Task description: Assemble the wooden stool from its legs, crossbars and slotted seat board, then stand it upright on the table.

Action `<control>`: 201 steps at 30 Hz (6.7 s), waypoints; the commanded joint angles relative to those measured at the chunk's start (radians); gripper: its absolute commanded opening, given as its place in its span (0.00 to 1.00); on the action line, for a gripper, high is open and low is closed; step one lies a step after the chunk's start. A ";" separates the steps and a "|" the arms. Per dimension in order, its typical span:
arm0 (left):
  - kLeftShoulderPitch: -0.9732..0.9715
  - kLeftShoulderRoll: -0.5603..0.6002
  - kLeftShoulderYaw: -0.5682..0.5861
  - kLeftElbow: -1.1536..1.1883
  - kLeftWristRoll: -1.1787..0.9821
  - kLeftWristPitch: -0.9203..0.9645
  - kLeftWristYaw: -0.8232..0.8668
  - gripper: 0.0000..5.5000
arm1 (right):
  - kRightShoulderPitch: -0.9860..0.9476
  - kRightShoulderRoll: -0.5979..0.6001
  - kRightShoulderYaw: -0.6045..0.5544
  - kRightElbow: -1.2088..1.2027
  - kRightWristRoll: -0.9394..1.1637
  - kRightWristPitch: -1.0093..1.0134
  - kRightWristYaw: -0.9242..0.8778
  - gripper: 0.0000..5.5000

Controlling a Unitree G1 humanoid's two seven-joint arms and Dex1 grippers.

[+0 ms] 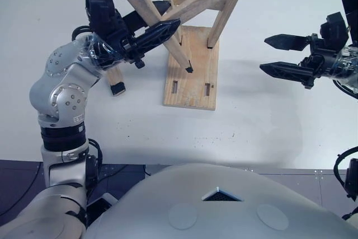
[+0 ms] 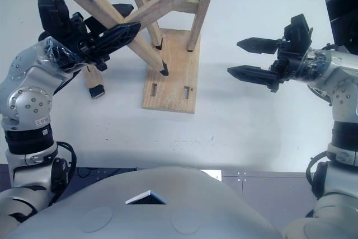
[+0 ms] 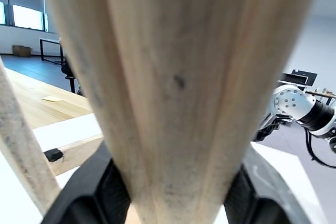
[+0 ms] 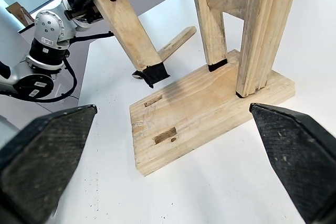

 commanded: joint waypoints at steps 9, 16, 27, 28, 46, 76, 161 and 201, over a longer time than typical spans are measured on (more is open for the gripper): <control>0.035 0.095 -0.009 0.026 0.089 -0.092 -0.149 0.37 | 0.005 0.004 -0.014 -0.016 -0.005 -0.004 -0.021 0.98; 0.057 0.103 -0.026 0.055 0.119 -0.122 -0.201 0.37 | 0.005 0.004 -0.013 -0.016 -0.004 -0.003 -0.027 0.98; 0.096 0.111 -0.056 0.087 0.170 -0.168 -0.245 0.37 | 0.003 0.005 -0.010 -0.010 -0.004 -0.003 -0.024 0.98; 0.100 0.115 -0.064 0.092 0.180 -0.175 -0.254 0.37 | 0.001 0.004 -0.008 -0.008 -0.005 -0.002 -0.022 0.98; 0.076 0.248 -0.172 0.177 0.251 -0.237 -0.425 0.37 | 0.021 0.040 -0.006 0.007 -0.026 -0.043 -0.044 0.98; -0.058 0.377 -0.446 0.165 0.383 -0.093 -0.365 0.37 | 0.039 0.109 -0.003 -0.004 -0.040 -0.057 -0.104 0.98; 0.061 0.541 -0.809 -0.024 0.463 0.044 -0.070 0.37 | 0.097 0.200 0.004 0.125 -0.109 -0.146 -0.250 0.98; 0.236 0.320 -0.232 -0.138 0.326 -0.338 -0.167 0.55 | 0.239 0.255 -0.041 0.060 -0.103 -0.167 -0.322 0.98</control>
